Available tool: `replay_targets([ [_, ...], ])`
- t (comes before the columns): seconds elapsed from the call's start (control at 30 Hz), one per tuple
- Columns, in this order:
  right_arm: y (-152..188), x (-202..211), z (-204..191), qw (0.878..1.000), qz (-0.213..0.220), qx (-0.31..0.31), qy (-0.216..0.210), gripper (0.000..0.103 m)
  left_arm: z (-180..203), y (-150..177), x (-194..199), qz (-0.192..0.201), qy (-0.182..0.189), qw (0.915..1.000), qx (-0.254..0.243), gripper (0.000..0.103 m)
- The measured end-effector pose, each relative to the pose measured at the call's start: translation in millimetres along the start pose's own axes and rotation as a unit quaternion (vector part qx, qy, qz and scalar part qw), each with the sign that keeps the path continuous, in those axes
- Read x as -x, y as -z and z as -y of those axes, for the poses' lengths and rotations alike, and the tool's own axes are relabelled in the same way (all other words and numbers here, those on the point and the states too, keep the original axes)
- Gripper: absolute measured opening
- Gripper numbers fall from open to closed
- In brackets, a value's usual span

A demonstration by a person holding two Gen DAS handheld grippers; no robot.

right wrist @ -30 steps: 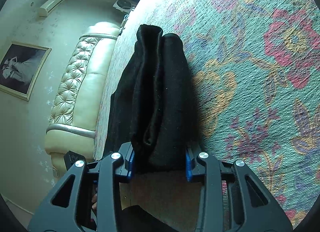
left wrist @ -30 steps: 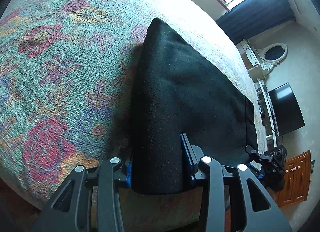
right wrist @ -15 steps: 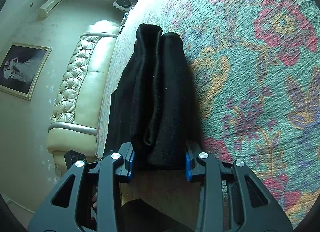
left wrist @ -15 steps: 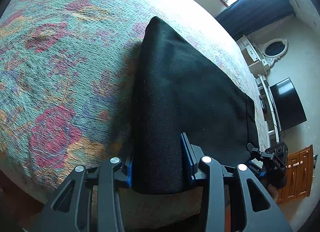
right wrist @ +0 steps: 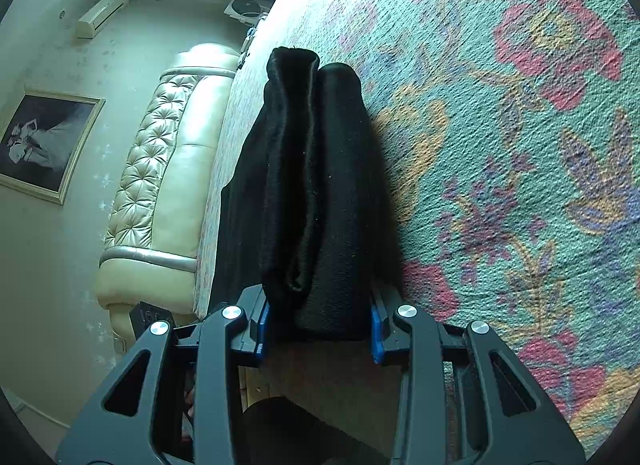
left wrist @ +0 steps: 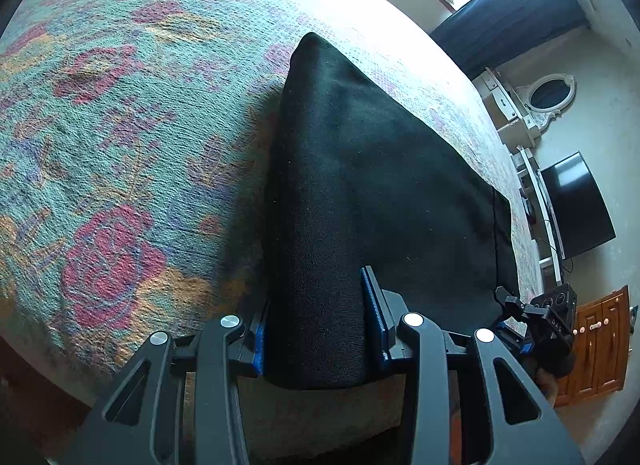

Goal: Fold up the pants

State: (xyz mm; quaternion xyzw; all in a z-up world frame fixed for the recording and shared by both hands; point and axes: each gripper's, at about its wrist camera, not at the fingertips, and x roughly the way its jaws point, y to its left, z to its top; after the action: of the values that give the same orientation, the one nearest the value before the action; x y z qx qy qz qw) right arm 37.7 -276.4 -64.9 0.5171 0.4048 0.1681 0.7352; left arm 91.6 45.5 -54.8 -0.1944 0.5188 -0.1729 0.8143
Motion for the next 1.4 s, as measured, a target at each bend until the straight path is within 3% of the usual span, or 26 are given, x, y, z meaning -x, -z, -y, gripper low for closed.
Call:
replay_targets([
  [0.6,-1,-1,7,1.0,-0.006,-0.01,-0.005,0.036,-6,-4,-6,-0.006,0.003,1.0,-0.007,0.042],
  [0.73,-3,-1,13,1.0,-0.01,-0.02,-0.016,0.037,-13,-2,-11,-0.004,0.009,1.0,-0.002,0.055],
  [0.9,-5,-1,20,0.999,-0.012,-0.031,-0.027,0.039,-26,0,-14,-0.001,0.063,0.9977,0.026,0.065],
  [1.0,-7,0,21,0.999,-0.014,-0.033,-0.033,0.042,-24,2,-14,0.001,0.082,0.9966,0.012,0.076],
  [1.13,-9,6,28,0.998,-0.017,-0.046,-0.044,0.047,-14,4,-14,0.006,0.063,0.9975,-0.03,0.08],
  [1.27,-7,18,34,0.998,-0.013,-0.054,-0.042,0.052,-9,4,-15,0.004,0.059,0.9979,-0.026,0.08],
  [1.4,-1,31,32,0.999,-0.004,-0.052,-0.013,0.058,-3,5,-14,0.0,0.033,0.9992,-0.024,0.08],
])
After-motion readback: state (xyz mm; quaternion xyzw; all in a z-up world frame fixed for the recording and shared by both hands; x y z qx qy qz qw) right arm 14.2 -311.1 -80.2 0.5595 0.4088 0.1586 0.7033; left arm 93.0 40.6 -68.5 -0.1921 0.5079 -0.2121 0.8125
